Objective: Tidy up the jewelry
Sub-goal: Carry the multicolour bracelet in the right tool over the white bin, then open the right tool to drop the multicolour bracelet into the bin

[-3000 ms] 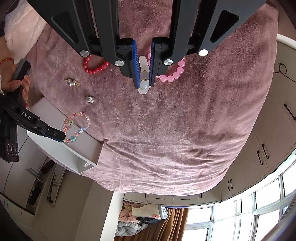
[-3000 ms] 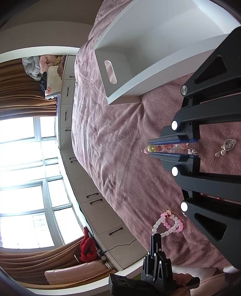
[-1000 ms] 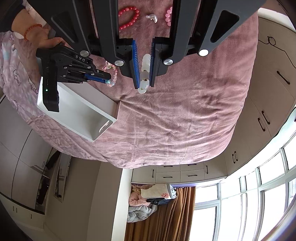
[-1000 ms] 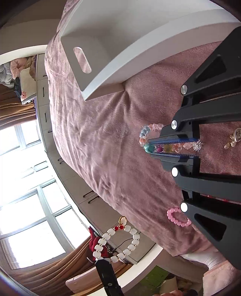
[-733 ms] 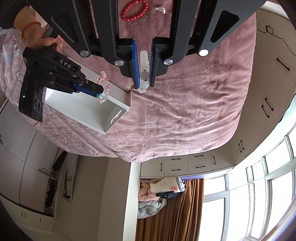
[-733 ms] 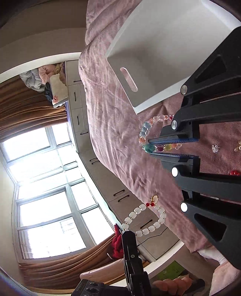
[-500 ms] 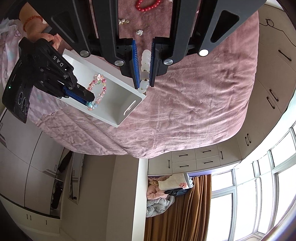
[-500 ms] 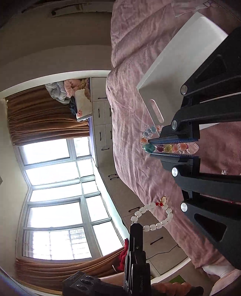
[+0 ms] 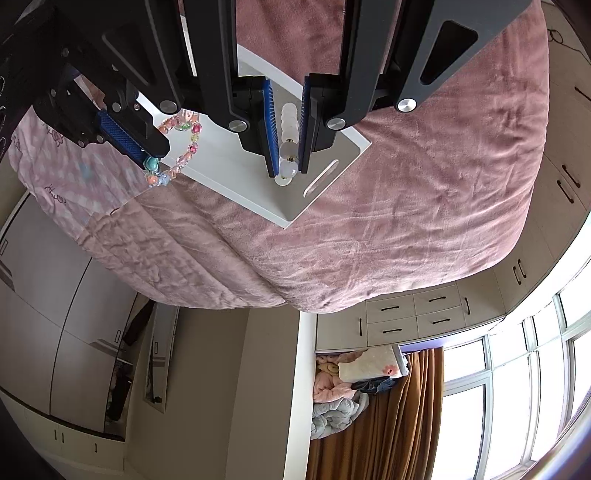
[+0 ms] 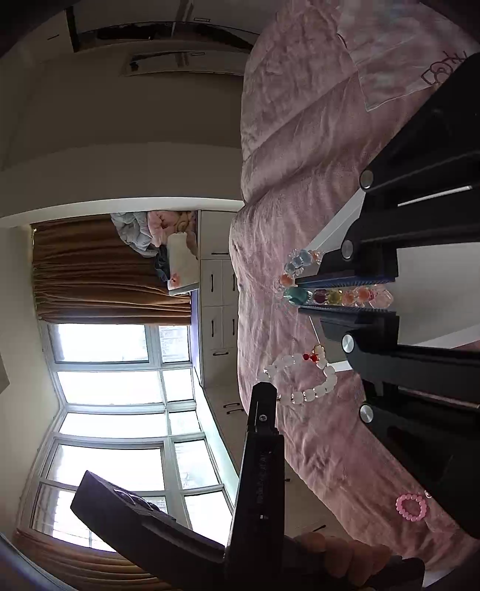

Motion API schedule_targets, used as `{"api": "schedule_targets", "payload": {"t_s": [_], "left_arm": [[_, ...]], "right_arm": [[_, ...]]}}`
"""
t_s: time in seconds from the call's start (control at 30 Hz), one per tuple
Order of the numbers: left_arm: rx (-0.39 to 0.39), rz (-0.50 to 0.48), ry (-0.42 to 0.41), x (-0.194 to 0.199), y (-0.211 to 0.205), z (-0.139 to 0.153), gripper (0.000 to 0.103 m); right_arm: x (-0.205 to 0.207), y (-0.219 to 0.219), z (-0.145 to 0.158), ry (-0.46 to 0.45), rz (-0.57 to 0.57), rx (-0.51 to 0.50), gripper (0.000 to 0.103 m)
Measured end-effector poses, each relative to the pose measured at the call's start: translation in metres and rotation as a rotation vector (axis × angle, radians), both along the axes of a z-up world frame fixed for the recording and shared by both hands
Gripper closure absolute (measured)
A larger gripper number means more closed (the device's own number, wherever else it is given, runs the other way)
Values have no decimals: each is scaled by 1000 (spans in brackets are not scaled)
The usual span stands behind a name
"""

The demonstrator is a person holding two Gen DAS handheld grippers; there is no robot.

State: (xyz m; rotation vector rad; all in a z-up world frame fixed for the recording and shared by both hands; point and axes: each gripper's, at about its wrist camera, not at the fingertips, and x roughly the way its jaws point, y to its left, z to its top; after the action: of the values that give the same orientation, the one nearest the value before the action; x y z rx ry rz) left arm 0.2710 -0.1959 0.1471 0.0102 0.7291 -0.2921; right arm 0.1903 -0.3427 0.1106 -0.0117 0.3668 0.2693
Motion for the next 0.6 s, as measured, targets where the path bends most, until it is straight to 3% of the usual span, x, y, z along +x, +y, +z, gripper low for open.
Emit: {"api": "schedule_targets", "payload": {"t_s": [0.2, 0.5, 0.57, 0.6], "left_arm": [[7, 13, 46, 31, -25, -33, 87], [-6, 57, 78, 63, -24, -72, 86], [1, 68, 93, 68, -22, -78, 77], [11, 74, 93, 68, -22, -80, 67]], "right_arm": [[19, -10, -20, 75, -32, -10, 93], [37, -11, -46, 137, -70, -83, 90], [38, -7, -53, 136, -90, -119, 75], [38, -6, -56, 128, -103, -131, 55]]}}
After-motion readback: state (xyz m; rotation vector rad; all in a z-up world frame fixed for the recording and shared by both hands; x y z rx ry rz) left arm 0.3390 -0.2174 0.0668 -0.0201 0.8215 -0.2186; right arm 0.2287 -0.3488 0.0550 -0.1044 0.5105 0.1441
